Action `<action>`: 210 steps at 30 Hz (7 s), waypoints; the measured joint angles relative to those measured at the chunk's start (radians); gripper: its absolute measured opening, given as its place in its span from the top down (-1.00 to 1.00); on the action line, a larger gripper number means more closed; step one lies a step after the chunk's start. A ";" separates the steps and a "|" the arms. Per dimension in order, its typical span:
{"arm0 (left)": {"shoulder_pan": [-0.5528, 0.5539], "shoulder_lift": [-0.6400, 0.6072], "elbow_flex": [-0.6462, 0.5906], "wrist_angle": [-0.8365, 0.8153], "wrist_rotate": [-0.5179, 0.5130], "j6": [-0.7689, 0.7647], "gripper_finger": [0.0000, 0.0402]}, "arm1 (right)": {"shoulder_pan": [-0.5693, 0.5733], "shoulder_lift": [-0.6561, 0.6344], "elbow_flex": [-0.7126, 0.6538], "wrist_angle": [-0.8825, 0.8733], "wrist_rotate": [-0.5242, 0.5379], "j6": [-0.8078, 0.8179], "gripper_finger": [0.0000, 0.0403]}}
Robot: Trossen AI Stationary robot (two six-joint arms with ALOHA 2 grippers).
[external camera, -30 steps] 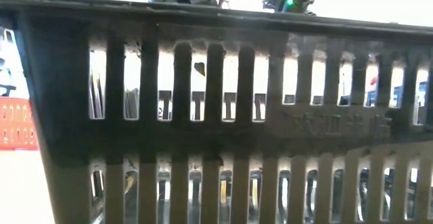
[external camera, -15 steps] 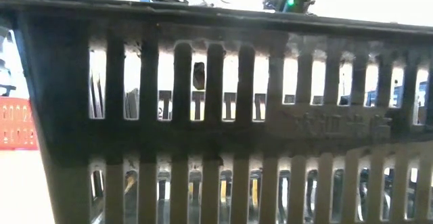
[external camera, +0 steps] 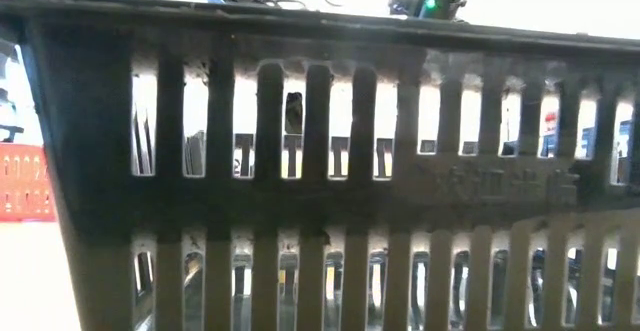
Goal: Stack baskets by color
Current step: Stack the bottom yellow bin on the stacked yellow bin, then stack the top black bin on the bottom right black bin
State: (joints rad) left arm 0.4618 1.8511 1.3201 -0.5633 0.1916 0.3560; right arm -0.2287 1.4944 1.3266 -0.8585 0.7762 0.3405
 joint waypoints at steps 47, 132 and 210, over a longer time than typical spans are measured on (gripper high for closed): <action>-0.129 -0.546 -0.305 -0.173 -0.046 -0.212 0.38 | 0.155 0.001 0.000 -0.505 -0.515 0.123 0.43; -0.534 -0.641 -0.344 -0.198 -0.126 -0.433 0.38 | -0.006 0.236 0.000 -0.534 -0.639 -0.498 0.43; -0.514 -0.641 -0.344 -0.195 -0.178 -0.442 0.38 | 0.106 -0.354 -0.227 -0.506 -0.767 -0.093 1.00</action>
State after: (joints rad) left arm -0.0525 1.2098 0.9763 -0.7586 0.0139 -0.0860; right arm -0.1227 1.1402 1.0998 -1.3645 0.0095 0.2470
